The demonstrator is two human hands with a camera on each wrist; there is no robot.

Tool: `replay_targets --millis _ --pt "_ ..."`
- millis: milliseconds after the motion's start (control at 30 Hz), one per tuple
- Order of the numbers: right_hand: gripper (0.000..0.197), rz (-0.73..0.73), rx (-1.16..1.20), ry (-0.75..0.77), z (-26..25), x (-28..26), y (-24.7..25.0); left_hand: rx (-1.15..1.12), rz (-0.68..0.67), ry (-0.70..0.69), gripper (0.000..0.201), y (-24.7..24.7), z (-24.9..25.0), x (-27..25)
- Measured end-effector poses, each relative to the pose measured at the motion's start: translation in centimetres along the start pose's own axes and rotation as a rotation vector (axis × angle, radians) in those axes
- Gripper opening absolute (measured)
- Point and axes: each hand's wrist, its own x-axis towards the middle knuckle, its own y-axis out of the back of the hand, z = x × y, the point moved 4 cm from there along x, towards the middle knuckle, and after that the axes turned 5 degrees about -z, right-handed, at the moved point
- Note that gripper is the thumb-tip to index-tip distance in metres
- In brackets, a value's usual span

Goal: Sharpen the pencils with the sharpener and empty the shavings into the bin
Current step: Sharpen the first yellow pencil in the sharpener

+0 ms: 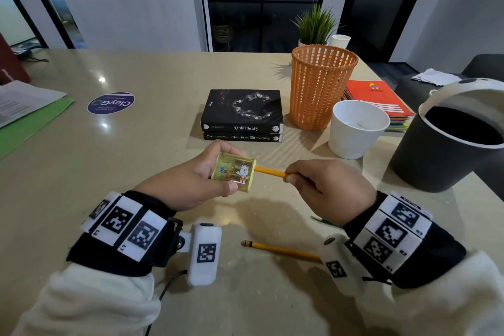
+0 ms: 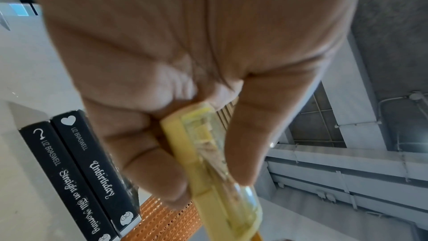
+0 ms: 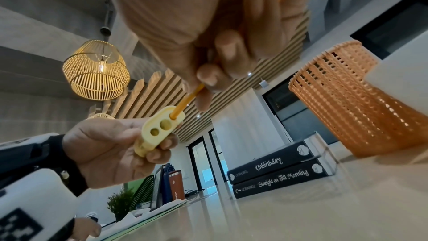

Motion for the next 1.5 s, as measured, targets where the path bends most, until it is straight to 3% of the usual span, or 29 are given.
replay_targets --millis 133,300,567,700,900,1000,1167,1267,1500 --pt "0.013 -0.018 -0.025 0.003 -0.4 -0.2 -0.1 0.013 0.047 0.001 0.039 -0.1 0.0 0.3" --pt "0.015 0.080 -0.055 0.095 -1.1 -0.5 0.1 0.057 0.119 -0.005 0.040 -0.5 0.3 0.6" --pt "0.021 -0.027 -0.042 0.055 -0.7 -0.3 -0.7 0.122 0.100 0.044 0.030 -0.3 0.1 0.5" --pt "0.021 -0.102 -0.107 0.005 -0.8 -0.5 -0.9 0.127 0.090 0.048 0.044 -0.4 0.0 0.4" --pt "0.020 -0.109 -0.129 0.019 -1.3 -0.5 -0.5 0.083 0.110 0.016 0.046 -0.3 -0.4 0.5" --pt "0.018 -0.064 -0.059 0.012 -1.3 -0.5 -0.3 0.052 0.130 0.005 0.046 0.0 -0.5 0.5" --pt "0.015 0.077 -0.067 0.126 -1.6 -0.5 0.3 0.063 0.132 0.023 0.050 0.3 -0.7 0.3" --pt "0.022 0.088 -0.049 0.147 -1.7 -0.6 0.3 0.081 0.118 0.043 0.051 0.2 -0.7 0.1" --pt "0.019 0.042 -0.056 0.085 -0.9 -0.6 -0.5 0.096 0.104 0.061 0.053 0.0 -0.5 0.2"
